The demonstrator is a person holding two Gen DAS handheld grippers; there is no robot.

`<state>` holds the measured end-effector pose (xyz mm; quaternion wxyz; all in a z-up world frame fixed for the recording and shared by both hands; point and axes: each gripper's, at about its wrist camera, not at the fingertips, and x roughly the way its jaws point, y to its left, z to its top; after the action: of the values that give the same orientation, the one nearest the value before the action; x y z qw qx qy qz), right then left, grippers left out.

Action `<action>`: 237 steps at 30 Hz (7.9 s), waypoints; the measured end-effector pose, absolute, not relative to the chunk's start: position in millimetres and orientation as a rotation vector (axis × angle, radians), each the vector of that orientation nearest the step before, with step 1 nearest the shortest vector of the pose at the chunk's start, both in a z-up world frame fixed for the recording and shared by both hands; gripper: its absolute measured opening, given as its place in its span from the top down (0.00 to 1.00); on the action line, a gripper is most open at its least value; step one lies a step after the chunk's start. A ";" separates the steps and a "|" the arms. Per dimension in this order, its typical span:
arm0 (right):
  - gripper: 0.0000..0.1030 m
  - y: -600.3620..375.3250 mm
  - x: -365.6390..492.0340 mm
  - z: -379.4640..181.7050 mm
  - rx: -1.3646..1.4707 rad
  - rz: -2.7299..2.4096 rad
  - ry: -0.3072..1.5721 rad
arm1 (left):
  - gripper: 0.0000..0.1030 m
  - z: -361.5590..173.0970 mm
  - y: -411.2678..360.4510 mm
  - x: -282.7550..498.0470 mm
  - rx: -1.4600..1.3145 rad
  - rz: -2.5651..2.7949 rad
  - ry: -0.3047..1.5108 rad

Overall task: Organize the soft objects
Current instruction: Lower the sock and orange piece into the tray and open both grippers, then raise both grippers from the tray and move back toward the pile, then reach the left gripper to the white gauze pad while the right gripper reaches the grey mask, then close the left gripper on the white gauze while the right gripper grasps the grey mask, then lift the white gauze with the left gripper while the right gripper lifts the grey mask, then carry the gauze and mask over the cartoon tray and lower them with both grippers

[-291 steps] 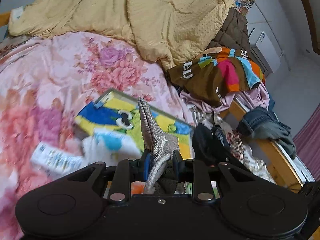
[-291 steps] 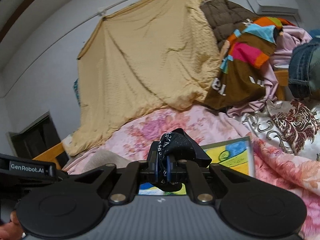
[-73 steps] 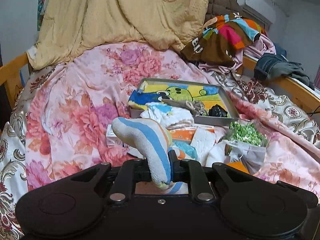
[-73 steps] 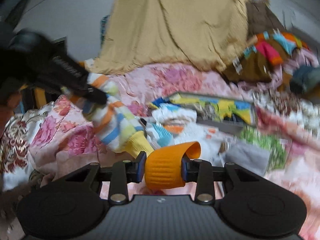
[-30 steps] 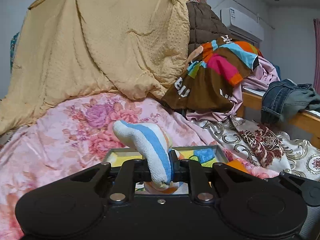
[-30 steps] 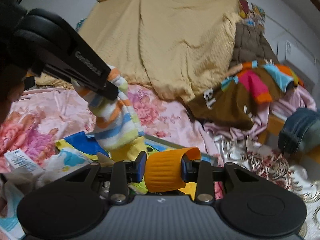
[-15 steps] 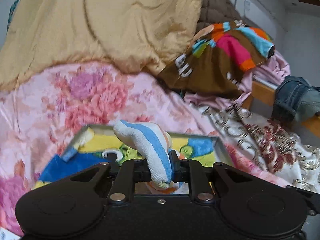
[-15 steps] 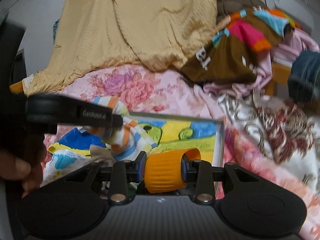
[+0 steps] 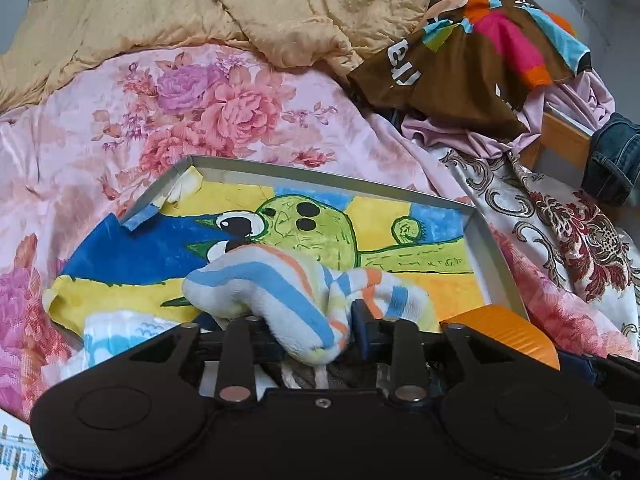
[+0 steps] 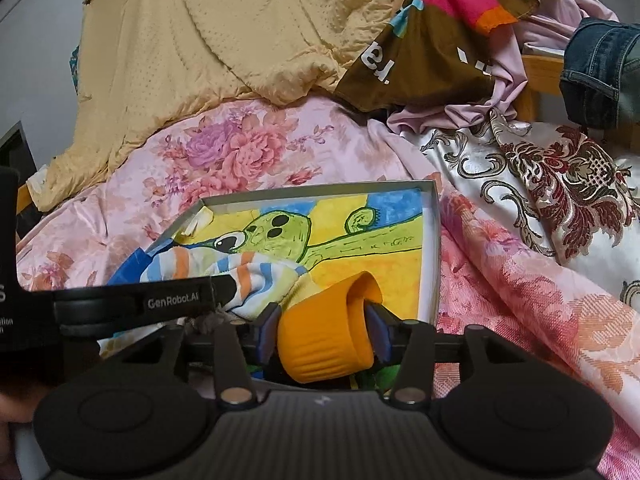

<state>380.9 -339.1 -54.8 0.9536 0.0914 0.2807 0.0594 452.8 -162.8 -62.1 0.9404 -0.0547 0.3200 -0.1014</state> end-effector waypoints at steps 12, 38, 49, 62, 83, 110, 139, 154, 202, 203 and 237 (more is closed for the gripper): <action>0.13 -338.7 371.7 -46.1 0.174 0.133 0.548 | 0.44 -45.3 -152.2 439.2 -0.094 -0.177 0.645; 0.00 -316.0 225.1 41.2 0.105 0.153 0.208 | 0.01 56.3 -88.3 294.2 -0.043 -0.183 0.450; 0.00 -292.8 145.0 44.2 0.090 0.158 0.117 | 0.01 57.4 -69.0 209.6 -0.046 -0.235 0.407; 0.00 -282.5 88.2 23.2 0.167 0.140 0.173 | 0.01 30.9 -45.5 145.8 -0.083 -0.214 0.437; 0.00 -262.3 61.0 -23.8 0.126 -0.020 0.388 | 0.01 -25.0 -33.0 134.2 -0.039 -0.358 0.481; 0.00 -264.7 95.4 -49.1 0.165 -0.022 0.582 | 0.01 -55.1 -24.0 138.3 0.007 -0.351 0.558; 0.00 -294.4 156.5 -58.1 0.256 -0.007 0.666 | 0.01 -52.7 -83.2 195.3 0.336 -0.676 0.496; 0.00 -321.4 209.4 -82.9 0.424 0.114 0.798 | 0.16 -80.1 -126.4 224.9 0.470 -0.733 0.568; 0.81 -297.5 176.6 -54.5 0.261 0.143 0.563 | 0.90 -43.7 -101.3 204.4 0.206 -0.523 0.580; 0.81 -297.5 174.3 -52.0 0.255 0.136 0.543 | 0.90 -40.3 -100.1 203.9 0.201 -0.510 0.570; 0.81 -317.8 321.3 -12.4 0.267 0.073 0.256 | 0.90 12.6 -125.8 340.1 0.076 -0.360 0.375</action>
<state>321.3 -317.8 -12.4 0.9823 0.1326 0.1271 0.0361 340.1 -125.8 12.6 0.9657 0.0376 0.1851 -0.1779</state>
